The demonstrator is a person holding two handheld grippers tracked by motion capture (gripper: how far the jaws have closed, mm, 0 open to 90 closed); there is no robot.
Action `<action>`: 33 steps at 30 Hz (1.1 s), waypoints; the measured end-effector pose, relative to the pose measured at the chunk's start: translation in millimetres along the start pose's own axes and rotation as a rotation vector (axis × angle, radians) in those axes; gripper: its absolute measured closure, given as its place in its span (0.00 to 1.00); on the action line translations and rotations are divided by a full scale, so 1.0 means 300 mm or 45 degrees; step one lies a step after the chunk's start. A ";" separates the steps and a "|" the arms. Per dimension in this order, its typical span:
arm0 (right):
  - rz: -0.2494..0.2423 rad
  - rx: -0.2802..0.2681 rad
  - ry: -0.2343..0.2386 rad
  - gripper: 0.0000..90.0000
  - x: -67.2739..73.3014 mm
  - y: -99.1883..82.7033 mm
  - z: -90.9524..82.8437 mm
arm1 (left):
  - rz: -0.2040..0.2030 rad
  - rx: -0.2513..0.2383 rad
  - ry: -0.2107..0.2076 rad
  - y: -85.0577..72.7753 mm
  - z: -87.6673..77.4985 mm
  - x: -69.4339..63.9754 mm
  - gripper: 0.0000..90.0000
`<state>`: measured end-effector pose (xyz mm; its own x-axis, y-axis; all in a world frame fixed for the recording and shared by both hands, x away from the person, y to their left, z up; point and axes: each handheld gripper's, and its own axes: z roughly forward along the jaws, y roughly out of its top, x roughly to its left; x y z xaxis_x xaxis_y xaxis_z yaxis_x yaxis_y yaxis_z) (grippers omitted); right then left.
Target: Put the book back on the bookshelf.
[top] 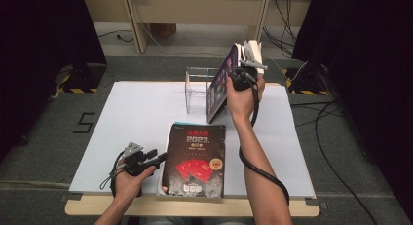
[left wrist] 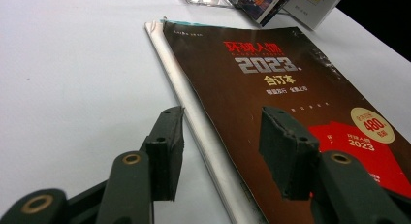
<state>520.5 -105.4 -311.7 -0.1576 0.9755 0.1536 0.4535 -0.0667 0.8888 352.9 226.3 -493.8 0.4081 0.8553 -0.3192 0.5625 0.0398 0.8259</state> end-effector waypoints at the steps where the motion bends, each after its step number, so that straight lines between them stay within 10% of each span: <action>1: 0.014 -0.008 0.004 0.75 -0.004 0.001 -0.011 | -0.002 -0.001 0.000 0.000 0.000 0.000 0.57; 14: 0.146 -0.047 0.056 0.72 -0.053 -0.083 -0.156 | 0.002 -0.017 0.002 0.007 -0.008 -0.004 0.56; 33: 0.158 -0.007 -0.001 0.70 -0.043 -0.078 -0.022 | 0.000 -0.018 0.001 0.008 -0.012 0.002 0.56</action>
<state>506.2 -117.8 -331.8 -0.1001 0.9599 0.2620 0.4643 -0.1878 0.8655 351.9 228.8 -490.4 0.4074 0.8558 -0.3188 0.5520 0.0473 0.8325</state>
